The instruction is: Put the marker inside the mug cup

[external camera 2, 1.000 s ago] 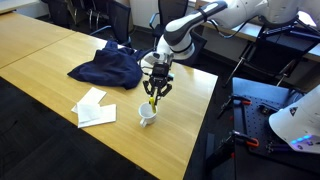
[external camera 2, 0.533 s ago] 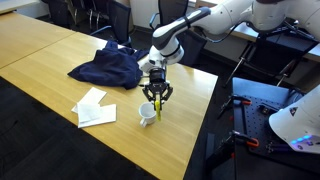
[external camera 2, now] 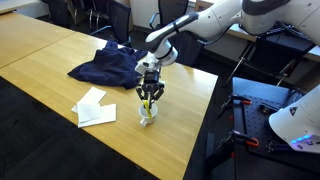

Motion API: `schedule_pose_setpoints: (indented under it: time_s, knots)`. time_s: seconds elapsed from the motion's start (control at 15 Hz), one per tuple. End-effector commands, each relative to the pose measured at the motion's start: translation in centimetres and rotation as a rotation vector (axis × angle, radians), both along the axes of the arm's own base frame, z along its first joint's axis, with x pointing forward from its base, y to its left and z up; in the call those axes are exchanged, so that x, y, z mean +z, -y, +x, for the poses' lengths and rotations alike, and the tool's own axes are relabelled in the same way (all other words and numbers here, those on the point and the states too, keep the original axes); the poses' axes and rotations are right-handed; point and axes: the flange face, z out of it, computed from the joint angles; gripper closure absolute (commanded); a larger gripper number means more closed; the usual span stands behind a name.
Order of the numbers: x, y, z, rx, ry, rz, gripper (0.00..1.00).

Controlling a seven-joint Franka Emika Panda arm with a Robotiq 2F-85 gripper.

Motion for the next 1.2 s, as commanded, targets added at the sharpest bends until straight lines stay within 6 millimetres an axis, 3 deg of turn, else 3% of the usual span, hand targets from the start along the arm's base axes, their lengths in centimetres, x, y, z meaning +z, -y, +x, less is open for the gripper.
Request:
schedule_pose_setpoints:
  time_s: [0.0,0.27,0.6,0.73,0.8,0.93,1.13]
  knots:
    - [-0.3,1.4,1.4,-0.007,0.027,-0.002,0.95]
    - [-1.0,3.3,2.2,-0.053,0.029,0.015,0.95]
    - [-3.3,4.5,2.4,-0.069,-0.008,-0.038,0.95]
    - [-4.0,4.2,2.3,-0.054,-0.002,-0.057,0.76]
    - [-4.3,4.0,2.2,-0.048,-0.005,-0.07,0.55]
    - [-4.2,3.6,2.2,-0.04,0.007,-0.078,0.51]
    - [-2.6,3.3,2.2,-0.024,0.039,-0.093,0.31]
